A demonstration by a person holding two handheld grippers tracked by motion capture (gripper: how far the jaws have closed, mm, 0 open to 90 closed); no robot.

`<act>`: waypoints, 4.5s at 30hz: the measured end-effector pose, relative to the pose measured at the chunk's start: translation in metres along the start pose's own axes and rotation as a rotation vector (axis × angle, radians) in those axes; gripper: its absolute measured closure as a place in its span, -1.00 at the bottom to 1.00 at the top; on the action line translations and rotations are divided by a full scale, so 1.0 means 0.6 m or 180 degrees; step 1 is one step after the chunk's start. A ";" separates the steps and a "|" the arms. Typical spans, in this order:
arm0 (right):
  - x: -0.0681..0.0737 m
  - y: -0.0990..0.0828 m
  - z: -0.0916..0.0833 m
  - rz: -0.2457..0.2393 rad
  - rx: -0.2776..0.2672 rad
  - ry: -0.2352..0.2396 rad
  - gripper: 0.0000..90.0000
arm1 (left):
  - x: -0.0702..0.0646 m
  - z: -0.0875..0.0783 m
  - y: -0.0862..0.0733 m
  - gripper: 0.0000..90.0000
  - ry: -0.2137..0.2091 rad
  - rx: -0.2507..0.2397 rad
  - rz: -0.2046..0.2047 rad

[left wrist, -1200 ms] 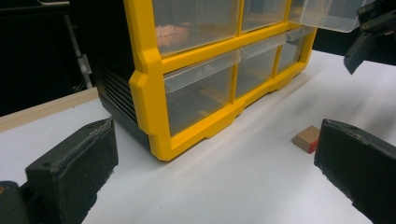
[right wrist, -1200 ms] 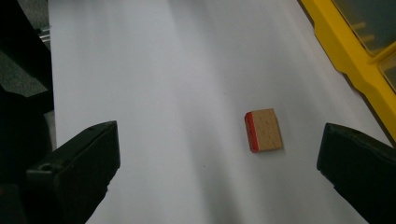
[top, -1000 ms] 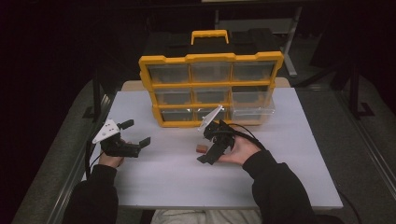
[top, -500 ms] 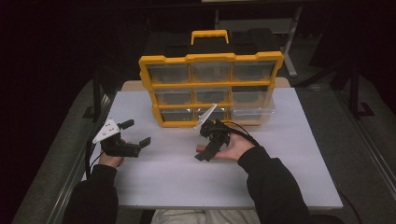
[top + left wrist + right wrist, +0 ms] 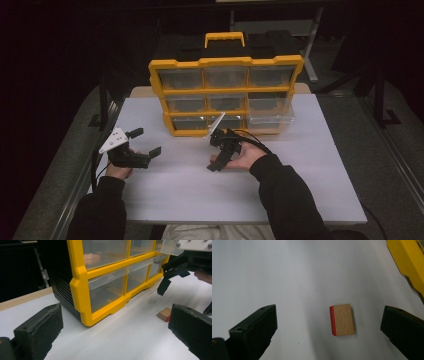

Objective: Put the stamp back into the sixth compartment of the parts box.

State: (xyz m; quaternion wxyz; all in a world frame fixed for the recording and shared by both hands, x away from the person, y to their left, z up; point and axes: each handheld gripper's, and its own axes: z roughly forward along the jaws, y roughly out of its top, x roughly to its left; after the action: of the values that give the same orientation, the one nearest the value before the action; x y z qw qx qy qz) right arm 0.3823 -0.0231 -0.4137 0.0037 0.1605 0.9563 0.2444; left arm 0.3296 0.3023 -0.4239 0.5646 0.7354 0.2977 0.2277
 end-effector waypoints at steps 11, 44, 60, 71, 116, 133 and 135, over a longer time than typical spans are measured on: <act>-0.019 -0.006 0.014 -0.0027 0.0053 0.0020 -0.67 | 0.001 0.001 0.000 -1.00 -0.0009 0.0007 0.0001; -0.029 -0.012 0.037 -0.0150 0.0229 -0.0002 0.44 | -0.001 0.002 -0.001 -1.00 -0.0019 0.0034 0.0022; -0.011 -0.005 -0.011 -0.0174 0.0068 -0.0021 0.45 | -0.002 0.003 -0.001 -1.00 -0.0032 0.0046 0.0024; 0.017 0.010 -0.037 -0.0264 0.0022 0.0012 0.45 | -0.003 0.003 -0.001 -1.00 -0.0030 0.0062 0.0026; 0.056 0.056 -0.201 -0.0294 -0.0159 -0.0089 0.45 | -0.003 0.000 -0.001 -1.00 -0.0056 0.0052 -0.0016; 0.046 0.058 -0.256 -0.0213 -0.0231 -0.0174 0.45 | -0.003 0.001 -0.002 -1.00 -0.0069 0.0058 -0.0015; 0.044 0.058 -0.262 -0.0212 -0.0235 -0.0192 0.45 | -0.004 0.001 -0.002 -1.00 -0.0078 0.0066 -0.0003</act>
State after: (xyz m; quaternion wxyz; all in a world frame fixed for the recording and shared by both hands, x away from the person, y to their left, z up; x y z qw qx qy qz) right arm 0.3542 -0.0596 -0.2570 0.0465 0.1355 0.9509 0.2744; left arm 0.3282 0.3005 -0.4249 0.5606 0.7438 0.2935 0.2153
